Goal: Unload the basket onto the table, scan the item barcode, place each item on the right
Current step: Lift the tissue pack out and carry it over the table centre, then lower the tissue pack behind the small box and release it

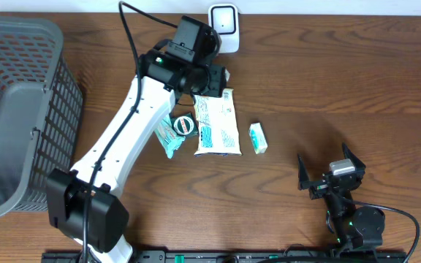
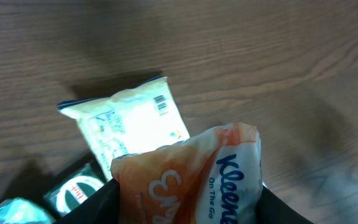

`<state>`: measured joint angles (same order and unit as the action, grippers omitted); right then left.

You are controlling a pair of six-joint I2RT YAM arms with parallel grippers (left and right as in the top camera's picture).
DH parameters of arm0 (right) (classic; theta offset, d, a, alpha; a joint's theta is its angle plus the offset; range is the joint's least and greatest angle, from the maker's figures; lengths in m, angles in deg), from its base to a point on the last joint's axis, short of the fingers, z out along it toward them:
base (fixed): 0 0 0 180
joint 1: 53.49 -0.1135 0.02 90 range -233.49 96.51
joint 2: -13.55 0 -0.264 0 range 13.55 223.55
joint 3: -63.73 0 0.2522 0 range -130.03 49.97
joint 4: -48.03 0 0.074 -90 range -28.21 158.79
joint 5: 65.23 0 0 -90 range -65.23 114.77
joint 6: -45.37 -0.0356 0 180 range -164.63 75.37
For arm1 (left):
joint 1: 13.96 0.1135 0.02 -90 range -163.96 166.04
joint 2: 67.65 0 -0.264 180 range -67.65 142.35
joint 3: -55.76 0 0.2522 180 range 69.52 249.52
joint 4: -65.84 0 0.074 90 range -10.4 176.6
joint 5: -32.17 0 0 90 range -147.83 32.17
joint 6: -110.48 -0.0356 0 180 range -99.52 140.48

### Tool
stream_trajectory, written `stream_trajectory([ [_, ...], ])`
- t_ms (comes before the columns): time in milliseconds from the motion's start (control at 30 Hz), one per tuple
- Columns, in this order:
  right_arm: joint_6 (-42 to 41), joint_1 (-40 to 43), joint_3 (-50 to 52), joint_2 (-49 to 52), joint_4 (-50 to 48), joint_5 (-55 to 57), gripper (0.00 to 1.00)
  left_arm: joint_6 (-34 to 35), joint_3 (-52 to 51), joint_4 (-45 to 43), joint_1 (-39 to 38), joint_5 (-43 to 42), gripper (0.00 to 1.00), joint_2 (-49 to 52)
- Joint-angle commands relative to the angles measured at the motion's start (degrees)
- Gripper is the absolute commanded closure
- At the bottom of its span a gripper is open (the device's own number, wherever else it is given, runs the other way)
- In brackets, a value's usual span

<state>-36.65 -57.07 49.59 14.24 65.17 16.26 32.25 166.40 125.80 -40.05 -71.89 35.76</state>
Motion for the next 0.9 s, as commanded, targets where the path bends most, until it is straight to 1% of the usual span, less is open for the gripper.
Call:
stream_trajectory([
  [0, -0.66, -0.39, 0.07, -0.26, 0.24, 0.02, 0.01, -0.11, -0.35, -0.44, -1.27, -0.24, 0.49, 1.97],
  [500, -0.66, -0.39, 0.07, -0.26, 0.24, 0.02, 0.01, -0.09, -0.35, -4.98, -5.18, -0.26, 0.49, 5.62],
  [867, -0.66, -0.39, 0.07, -0.26, 0.24, 0.02, 0.01, 1.01, -0.35, -8.57, -8.02, -0.28, 0.49, 12.35],
])
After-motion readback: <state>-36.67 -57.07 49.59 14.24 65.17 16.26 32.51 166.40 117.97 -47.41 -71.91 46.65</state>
